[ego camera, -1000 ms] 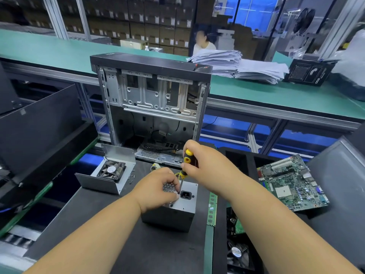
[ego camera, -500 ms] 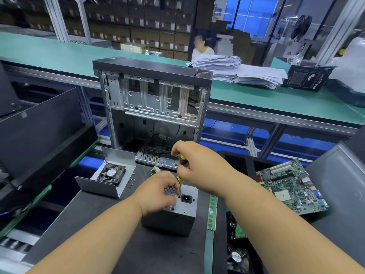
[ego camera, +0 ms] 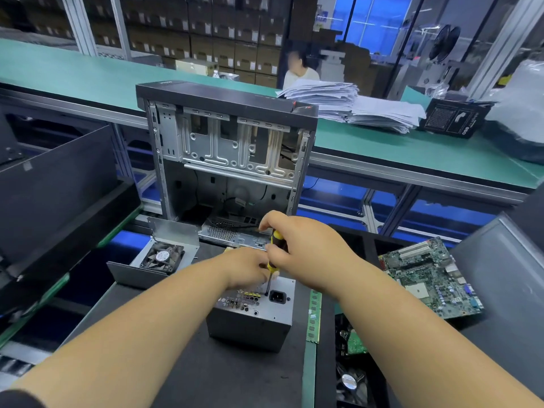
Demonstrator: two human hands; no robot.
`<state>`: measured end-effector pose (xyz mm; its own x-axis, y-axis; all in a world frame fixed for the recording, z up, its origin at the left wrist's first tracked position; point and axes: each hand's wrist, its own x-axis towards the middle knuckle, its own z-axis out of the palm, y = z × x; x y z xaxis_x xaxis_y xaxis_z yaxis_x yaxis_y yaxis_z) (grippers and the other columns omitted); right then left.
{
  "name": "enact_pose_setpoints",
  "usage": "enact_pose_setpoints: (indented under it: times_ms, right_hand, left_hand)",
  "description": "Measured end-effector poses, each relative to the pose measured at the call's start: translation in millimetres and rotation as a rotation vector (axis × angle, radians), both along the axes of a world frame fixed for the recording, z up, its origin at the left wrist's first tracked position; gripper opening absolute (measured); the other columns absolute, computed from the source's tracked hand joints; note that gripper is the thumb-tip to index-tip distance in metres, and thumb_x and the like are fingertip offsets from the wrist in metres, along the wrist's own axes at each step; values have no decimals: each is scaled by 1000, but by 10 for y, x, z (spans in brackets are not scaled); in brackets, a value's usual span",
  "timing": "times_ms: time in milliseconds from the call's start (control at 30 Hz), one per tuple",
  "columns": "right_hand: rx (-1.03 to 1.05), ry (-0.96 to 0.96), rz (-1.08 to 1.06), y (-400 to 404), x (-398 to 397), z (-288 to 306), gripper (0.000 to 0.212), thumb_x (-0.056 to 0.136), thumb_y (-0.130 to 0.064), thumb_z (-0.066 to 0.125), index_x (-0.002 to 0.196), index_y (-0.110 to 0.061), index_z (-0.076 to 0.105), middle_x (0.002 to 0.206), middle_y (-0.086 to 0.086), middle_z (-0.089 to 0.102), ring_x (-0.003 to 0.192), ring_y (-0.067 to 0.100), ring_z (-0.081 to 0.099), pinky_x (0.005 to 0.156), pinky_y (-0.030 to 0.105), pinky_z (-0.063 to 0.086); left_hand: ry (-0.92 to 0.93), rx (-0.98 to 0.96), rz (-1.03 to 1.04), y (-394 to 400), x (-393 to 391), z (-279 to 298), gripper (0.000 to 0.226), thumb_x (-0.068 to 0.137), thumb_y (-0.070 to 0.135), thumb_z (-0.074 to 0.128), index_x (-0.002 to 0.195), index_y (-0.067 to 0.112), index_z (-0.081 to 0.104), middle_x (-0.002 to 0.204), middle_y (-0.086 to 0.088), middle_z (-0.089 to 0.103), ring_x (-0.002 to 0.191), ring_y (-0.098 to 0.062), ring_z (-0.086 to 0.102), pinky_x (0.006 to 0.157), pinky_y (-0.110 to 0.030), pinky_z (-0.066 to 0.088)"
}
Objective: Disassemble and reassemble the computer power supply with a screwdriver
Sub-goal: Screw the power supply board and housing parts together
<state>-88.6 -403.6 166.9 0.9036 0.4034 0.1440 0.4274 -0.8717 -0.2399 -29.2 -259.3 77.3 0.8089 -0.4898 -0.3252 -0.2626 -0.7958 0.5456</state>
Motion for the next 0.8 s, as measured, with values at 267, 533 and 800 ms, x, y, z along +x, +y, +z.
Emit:
enact_pose_setpoints:
  times_ms: [267, 533, 800]
  right_hand:
    - [-21, 72, -16, -4, -76, 84, 22, 95, -26, 46, 116, -29, 54, 101, -10, 54, 86, 14, 51, 68, 32, 42]
    - [-78, 61, -103, 45, -100, 117, 16, 94, -43, 57, 98, -29, 51, 84, -11, 53, 80, 17, 50, 66, 34, 43]
    - [-126, 85, -253, 219, -93, 100, 15, 97, -41, 48, 92, -27, 44, 84, -8, 50, 74, 17, 49, 61, 36, 41]
  left_hand:
    - [343, 101, -187, -103, 304, 27, 23, 95, 21, 60, 77, 15, 46, 78, -2, 43, 74, -20, 40, 70, -30, 40]
    - [295, 172, -238, -60, 455, -105, 15, 89, 36, 64, 89, 22, 61, 88, 1, 56, 78, -17, 48, 75, -29, 43]
    - [275, 197, -262, -79, 498, -103, 31, 92, 32, 62, 61, 30, 60, 76, 2, 56, 62, -12, 46, 69, -29, 39]
